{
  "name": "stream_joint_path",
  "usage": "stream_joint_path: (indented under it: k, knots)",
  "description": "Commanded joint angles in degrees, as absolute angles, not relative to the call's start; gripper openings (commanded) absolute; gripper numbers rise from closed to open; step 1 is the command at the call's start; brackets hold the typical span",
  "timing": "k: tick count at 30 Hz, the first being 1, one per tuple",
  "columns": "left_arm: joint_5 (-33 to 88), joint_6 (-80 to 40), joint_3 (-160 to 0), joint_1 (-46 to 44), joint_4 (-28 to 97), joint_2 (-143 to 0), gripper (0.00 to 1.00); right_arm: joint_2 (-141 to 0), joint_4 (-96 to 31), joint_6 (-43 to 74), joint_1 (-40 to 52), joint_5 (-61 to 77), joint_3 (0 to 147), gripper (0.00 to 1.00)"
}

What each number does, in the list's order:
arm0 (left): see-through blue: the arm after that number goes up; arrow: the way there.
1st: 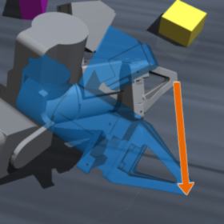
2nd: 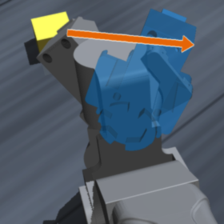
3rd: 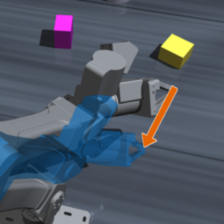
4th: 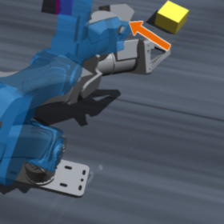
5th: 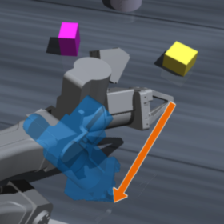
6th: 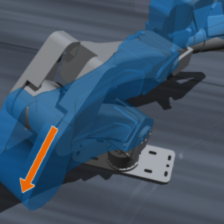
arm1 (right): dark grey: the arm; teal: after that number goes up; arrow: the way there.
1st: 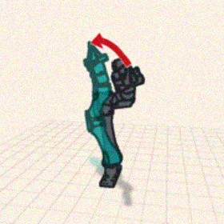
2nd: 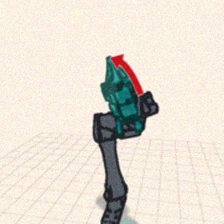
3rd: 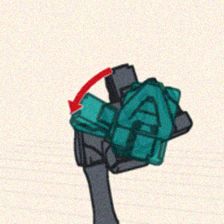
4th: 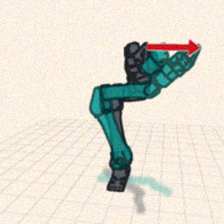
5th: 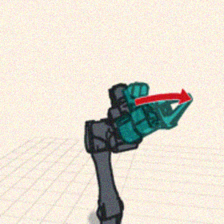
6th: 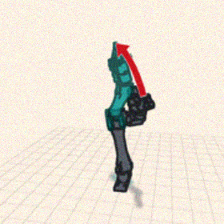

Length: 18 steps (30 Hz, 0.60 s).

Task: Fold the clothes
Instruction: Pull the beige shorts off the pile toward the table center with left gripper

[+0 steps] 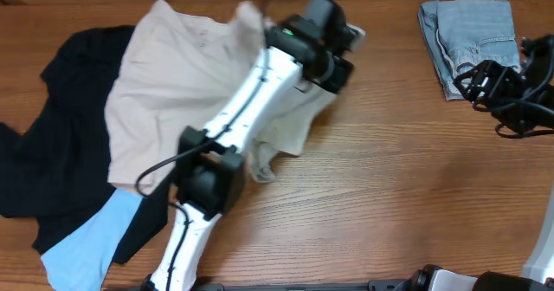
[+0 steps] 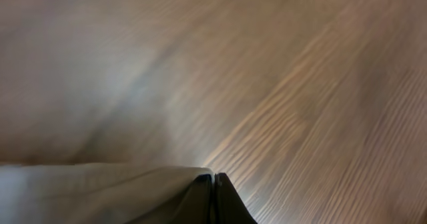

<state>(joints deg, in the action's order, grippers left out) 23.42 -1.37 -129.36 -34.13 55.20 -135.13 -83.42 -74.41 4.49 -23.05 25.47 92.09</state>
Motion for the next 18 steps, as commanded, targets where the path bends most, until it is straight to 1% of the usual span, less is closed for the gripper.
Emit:
stream_joint_path:
  k: [1,2,3,4,6,7,8,12,18]
  knots:
    - [26.41,-3.88,-129.86,-37.10,52.77,-137.12,0.05,-82.35,-74.46,4.25,-24.58,25.58,93.51,0.87]
    - [26.41,-3.88,-129.86,-37.60,52.42,-137.19,0.07,-82.35,-74.52,4.25,-24.75,25.58,93.51,0.88]
    - [26.39,-3.88,-129.86,-37.91,52.18,-137.19,0.11,-82.35,-74.56,4.23,-24.80,25.58,93.51,0.88]
    - [26.46,-3.88,-129.95,-38.00,51.77,-137.14,0.25,-82.35,-74.61,4.01,-24.77,25.58,93.51,0.89]
    - [26.48,-3.88,-130.54,-37.95,51.79,-137.14,0.65,-82.35,-74.59,4.01,-24.77,25.58,93.51,0.90]
    - [26.48,-3.88,-130.80,-37.85,51.96,-137.14,0.87,-82.35,-74.59,4.01,-24.77,25.58,93.51,0.90]
    - [26.57,-3.86,-131.35,-37.58,52.45,-137.08,0.99,-82.35,-74.59,4.01,-24.77,25.58,93.51,0.90]
    - [26.44,-3.86,-136.33,-34.89,56.23,-136.14,1.00,-82.35,-74.67,4.01,-24.77,25.58,93.51,0.91]
    - [26.41,-3.86,-151.65,-24.80,68.03,-133.29,1.00,-82.43,-74.70,3.99,-22.85,25.80,93.34,0.91]
